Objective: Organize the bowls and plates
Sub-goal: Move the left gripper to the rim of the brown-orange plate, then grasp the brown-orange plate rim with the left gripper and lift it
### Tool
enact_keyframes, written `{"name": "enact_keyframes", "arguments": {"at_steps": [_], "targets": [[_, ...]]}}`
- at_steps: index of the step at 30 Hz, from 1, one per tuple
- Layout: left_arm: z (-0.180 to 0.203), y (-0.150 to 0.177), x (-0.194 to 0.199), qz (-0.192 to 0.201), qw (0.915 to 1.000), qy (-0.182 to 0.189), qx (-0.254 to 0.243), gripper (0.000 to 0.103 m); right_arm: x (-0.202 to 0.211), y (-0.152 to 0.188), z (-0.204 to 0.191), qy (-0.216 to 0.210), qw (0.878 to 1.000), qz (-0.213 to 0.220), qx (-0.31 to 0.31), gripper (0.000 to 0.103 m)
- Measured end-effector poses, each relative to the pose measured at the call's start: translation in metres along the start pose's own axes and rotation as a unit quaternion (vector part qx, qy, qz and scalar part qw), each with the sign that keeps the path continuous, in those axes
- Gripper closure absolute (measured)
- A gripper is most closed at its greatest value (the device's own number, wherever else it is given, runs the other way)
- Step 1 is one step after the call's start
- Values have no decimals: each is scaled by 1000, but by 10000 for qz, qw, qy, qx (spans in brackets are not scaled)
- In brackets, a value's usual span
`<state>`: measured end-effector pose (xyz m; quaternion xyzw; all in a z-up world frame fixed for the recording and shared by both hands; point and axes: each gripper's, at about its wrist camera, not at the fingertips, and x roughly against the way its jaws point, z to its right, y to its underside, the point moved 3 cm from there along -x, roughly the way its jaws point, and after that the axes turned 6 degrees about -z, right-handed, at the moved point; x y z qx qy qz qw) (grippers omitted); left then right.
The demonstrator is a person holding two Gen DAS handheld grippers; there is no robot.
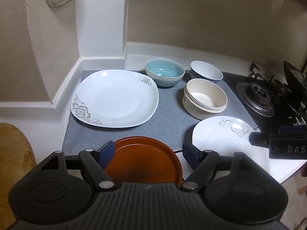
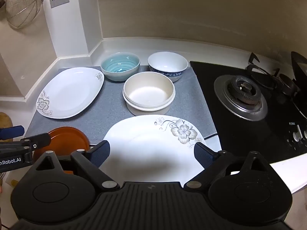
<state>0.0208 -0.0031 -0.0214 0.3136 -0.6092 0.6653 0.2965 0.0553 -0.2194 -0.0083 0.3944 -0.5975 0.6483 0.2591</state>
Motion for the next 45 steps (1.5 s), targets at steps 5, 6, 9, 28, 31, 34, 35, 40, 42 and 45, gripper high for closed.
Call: {"name": "enact_keyframes", "arguments": {"at_steps": [5,6,9,28,31,34,35,40,42,45], "targets": [[10,3,-3,-46,9998,117,-126,22,4,9,3,40,10000,-45,-36,15],[13,3,-2,-48,9998,138,-165,22,3,8,6,31,9999,-76,-64,15],[17,3,-1,-31,9995,195,-231,24,0,4,9,71,9998,-83,-145,15],[3,4,-5,-309,9993,70,-220,58,-8,2,2,-45,10000,-78,13,46],[-1,2,-4,-285,9994,71,-169,58,-7,0,-4,-124,9998,-56,112,46],[-3,1,-6,-290,9995,31,-118,58,-8,-2,-8,-116,9996,-91,226,46],[-4,1,-6,-298,9995,19,-106,58,-8,-2,-10,-138,9996,-49,234,46],[-6,0,-8,-287,9996,-10,-87,58,-10,-2,-13,-259,9994,-97,214,46],[-7,-1,-8,-260,9996,-7,-89,58,-10,-3,-14,-291,9993,-55,238,46],[-10,-1,-10,-274,9996,-3,-50,58,-8,-3,-19,-195,9991,125,361,47]]}}
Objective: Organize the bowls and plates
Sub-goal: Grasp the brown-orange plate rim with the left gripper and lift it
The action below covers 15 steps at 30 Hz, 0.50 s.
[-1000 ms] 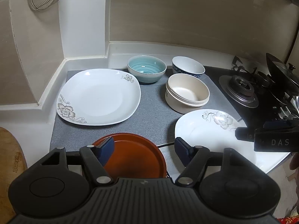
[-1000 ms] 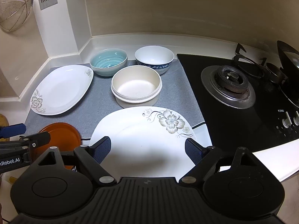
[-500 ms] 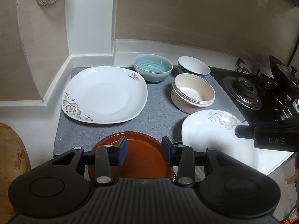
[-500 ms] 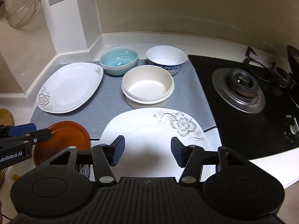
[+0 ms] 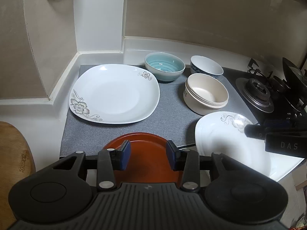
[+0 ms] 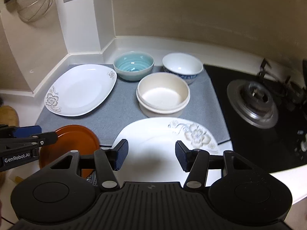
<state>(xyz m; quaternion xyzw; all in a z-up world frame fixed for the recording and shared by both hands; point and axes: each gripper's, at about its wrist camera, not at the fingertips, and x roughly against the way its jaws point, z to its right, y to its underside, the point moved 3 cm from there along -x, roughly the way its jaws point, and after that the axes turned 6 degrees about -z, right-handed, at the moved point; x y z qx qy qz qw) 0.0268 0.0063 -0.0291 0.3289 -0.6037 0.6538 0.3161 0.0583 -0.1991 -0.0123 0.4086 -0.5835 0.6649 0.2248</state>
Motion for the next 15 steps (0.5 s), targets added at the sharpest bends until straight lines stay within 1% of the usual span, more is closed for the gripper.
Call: {"name": "enact_keyframes", "arguments": {"at_steps": [2,3,5,7,9,13,14,15], "targets": [[-2,1,-1,-14,10000,-33,10,59,0,0,-2,-2,10000,78,14,54],[-4,3,-2,-12,10000,-43,14,60,-1,1,-2,-21,9999,114,24,56],[-10,6,-3,-1,10000,-63,55,75,-3,3,-7,39,9996,187,198,62],[-22,10,-7,-61,9998,-95,186,76,-7,5,-14,11,9990,193,405,62],[-37,17,-13,-155,9991,-229,334,76,-11,6,-21,-84,9983,136,557,62],[-60,27,-22,-250,9972,-380,589,74,-21,0,-35,-472,9964,88,696,62],[-66,30,-25,-242,9970,-434,593,74,-26,-1,-40,-610,9957,24,699,62],[-68,32,-27,-306,9966,-404,649,74,-32,-2,-45,-735,9946,-76,729,62]]}}
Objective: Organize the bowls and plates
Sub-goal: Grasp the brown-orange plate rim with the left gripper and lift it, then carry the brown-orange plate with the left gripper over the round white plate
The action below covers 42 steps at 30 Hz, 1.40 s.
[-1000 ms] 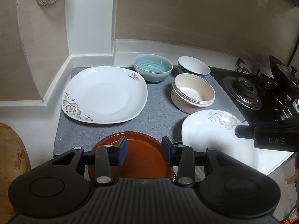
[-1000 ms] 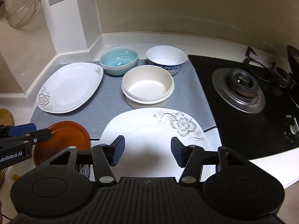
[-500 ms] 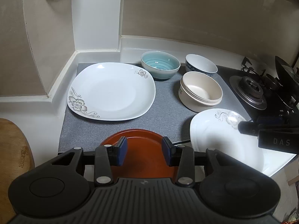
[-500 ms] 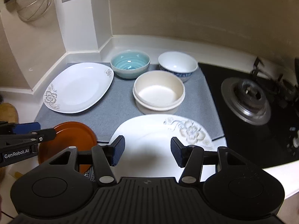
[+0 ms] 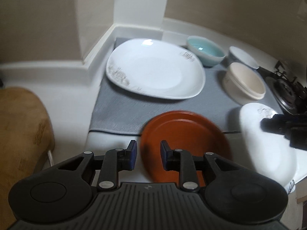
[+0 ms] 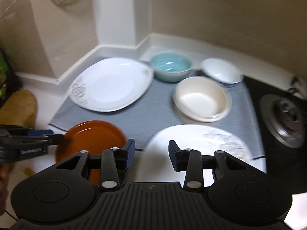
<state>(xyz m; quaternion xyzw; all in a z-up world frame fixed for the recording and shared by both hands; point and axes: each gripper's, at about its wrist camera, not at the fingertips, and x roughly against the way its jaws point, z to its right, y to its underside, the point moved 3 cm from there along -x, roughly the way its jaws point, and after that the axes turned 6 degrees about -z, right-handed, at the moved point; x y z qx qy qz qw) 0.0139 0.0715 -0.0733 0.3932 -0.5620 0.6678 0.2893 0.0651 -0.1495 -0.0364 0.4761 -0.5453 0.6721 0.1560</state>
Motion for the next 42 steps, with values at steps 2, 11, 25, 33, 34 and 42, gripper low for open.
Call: {"name": "enact_keyframes", "arguments": {"at_steps": [2,11,25,33,34,42], "targets": [[-3,3,-5,-68,10000,37,43,74,-15,-3,-8,-128,9998,-131,47,62],[-1,15,-18,-378,9992,115,43,90,-64,-4,-28,-307,9959,-730,442,62],[-10,13,-22,-319,9983,340,341,88,-95,-2,-34,-353,9914,-1110,589,67],[-9,14,-21,-307,9985,320,329,85,-98,-2,-36,-429,9903,-1146,666,68],[-8,15,-20,-307,9985,328,324,84,-98,-2,-36,-442,9902,-1151,663,68],[-1,18,-18,-330,9988,325,136,82,-98,0,-38,-458,9903,-1130,661,74]]}}
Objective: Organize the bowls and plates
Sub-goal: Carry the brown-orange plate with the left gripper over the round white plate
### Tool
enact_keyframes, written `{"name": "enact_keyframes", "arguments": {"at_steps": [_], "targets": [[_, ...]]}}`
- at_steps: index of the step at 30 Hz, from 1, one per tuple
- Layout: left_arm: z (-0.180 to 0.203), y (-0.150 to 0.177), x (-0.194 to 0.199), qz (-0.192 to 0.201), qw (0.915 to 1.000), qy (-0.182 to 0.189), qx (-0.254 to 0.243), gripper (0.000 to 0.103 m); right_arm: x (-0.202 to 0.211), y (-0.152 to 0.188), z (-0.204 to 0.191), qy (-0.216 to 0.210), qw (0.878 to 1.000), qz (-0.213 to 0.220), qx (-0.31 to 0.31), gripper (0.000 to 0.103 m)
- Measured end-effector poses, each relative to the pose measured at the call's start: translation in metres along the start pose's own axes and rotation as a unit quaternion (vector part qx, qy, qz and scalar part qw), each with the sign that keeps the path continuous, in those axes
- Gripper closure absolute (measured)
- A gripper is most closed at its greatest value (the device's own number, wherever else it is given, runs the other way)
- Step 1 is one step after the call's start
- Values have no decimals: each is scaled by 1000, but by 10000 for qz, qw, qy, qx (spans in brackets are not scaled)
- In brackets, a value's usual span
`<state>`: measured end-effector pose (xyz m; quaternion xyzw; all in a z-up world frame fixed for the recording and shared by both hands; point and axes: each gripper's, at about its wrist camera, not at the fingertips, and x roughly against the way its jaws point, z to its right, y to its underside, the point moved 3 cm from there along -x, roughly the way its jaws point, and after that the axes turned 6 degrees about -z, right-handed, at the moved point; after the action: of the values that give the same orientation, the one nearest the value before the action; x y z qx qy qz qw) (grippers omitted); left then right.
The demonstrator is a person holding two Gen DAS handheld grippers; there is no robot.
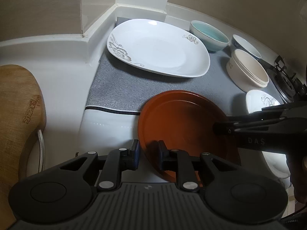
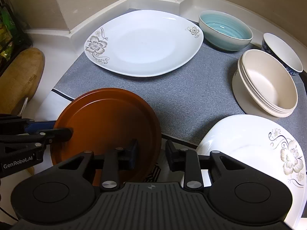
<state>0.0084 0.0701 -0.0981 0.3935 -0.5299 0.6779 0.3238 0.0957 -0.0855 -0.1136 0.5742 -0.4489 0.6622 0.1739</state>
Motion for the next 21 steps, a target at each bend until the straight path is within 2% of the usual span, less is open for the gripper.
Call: {"name": "enact_keyframes", "arguments": {"at_steps": [6,11,21], "targets": [[3,2,10,118,9998,-129,-74,86,5,3,0,7,10000,88,-7,88],[11,4,24,289,9992,-206,-199,86,24,4,-1,29,9991,426,75,88],[45,8,36,554,9970,-153,-511,86,52,25,22,28,9970,766,-125,88]]}}
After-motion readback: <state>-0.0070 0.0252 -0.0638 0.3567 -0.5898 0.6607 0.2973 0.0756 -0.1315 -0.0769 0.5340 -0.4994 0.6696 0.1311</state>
